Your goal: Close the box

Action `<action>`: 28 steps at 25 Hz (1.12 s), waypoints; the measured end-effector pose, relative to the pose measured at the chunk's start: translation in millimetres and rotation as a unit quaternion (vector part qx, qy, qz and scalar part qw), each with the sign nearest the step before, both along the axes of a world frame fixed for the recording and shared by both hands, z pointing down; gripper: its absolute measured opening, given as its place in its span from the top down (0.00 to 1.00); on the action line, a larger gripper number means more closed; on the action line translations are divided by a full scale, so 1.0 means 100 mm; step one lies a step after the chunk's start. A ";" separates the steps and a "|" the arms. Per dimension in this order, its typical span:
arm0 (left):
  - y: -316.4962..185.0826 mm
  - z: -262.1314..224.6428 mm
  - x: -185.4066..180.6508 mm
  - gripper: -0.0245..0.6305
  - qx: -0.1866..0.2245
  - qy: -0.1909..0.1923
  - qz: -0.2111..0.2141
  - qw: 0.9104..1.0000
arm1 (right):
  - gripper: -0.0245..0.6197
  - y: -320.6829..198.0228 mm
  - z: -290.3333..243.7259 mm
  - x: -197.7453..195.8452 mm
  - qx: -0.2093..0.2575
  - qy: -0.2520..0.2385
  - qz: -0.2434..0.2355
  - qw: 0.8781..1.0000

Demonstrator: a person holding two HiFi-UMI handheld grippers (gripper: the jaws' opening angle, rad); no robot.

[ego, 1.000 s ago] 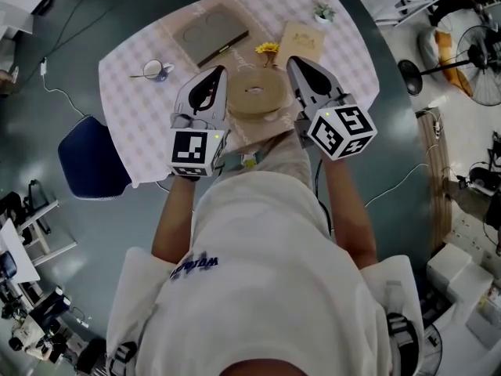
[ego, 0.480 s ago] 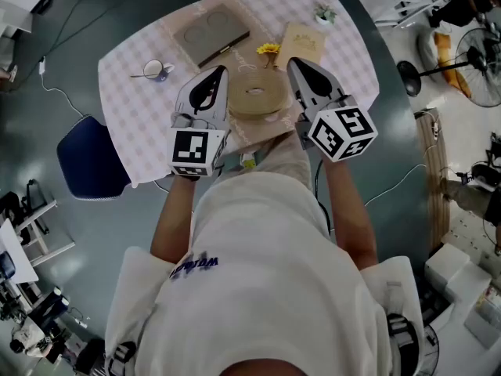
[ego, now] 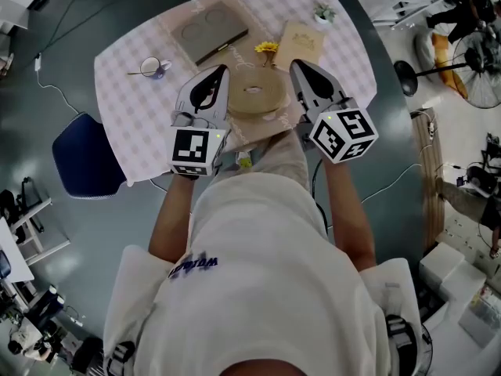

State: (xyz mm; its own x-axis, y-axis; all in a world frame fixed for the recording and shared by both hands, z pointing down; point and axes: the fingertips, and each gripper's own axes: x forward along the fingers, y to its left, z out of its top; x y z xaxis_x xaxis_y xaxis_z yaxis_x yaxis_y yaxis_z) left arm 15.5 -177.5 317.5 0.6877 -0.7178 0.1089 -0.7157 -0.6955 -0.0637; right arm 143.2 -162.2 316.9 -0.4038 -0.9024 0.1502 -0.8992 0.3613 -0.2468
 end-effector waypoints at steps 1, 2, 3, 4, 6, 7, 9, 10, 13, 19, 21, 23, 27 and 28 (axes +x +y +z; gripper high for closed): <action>0.00 0.01 0.00 0.96 -0.001 0.001 -0.001 1.000 | 0.96 0.00 0.01 0.01 -0.002 -0.001 0.001 1.000; 0.00 0.02 0.00 0.96 -0.002 0.001 -0.001 1.000 | 0.96 0.01 0.03 0.02 -0.004 -0.001 0.002 1.000; 0.00 0.03 0.00 0.96 -0.004 0.002 -0.001 1.000 | 0.96 0.02 0.04 0.03 -0.005 -0.001 0.003 1.000; 0.01 0.04 0.00 0.96 -0.004 0.002 -0.002 1.000 | 0.96 0.02 0.04 0.04 -0.006 0.000 0.003 1.000; 0.01 0.06 0.01 0.96 -0.006 0.001 -0.002 1.000 | 0.96 0.03 0.05 0.04 -0.006 0.001 0.003 1.000; 0.01 0.07 0.01 0.96 -0.006 0.001 -0.002 1.000 | 0.96 0.03 0.05 0.04 -0.006 0.002 0.003 1.000; 0.01 0.08 0.02 0.96 -0.007 0.000 -0.003 1.000 | 0.96 0.04 0.04 0.05 -0.006 0.003 0.003 1.000; 0.02 0.08 0.03 0.96 -0.008 -0.001 -0.002 1.000 | 0.96 0.05 0.04 0.06 -0.007 0.004 0.003 1.000; 0.02 0.06 0.06 0.96 -0.005 -0.001 -0.001 1.000 | 0.96 0.07 0.05 0.09 -0.008 0.005 0.003 1.000; 0.04 0.06 0.12 0.96 -0.005 -0.004 0.003 1.000 | 0.96 0.07 0.06 0.14 -0.007 0.004 0.004 1.000; 0.05 0.08 0.12 0.96 -0.006 -0.007 0.003 1.000 | 0.96 0.07 0.06 0.14 -0.007 0.002 0.005 1.000; 0.05 0.11 0.11 0.96 -0.007 -0.010 0.004 1.000 | 0.96 0.06 0.07 0.14 -0.006 0.002 0.005 1.000; 0.07 0.17 0.10 0.96 -0.018 -0.020 0.011 1.000 | 0.96 0.06 0.12 0.13 -0.011 0.001 0.003 1.000; 0.07 0.21 0.09 0.96 -0.022 -0.024 0.013 0.999 | 0.96 0.05 0.14 0.13 -0.016 0.001 0.002 1.000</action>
State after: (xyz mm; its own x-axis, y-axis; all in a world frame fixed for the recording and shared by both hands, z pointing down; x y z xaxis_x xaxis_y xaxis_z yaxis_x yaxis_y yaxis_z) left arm 24.0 -170.0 338.1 0.6996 -0.6933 0.1729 -0.6940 -0.7169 -0.0670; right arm 156.6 -156.9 330.9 -0.3999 -0.8989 0.1793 -0.9010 0.3496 -0.2571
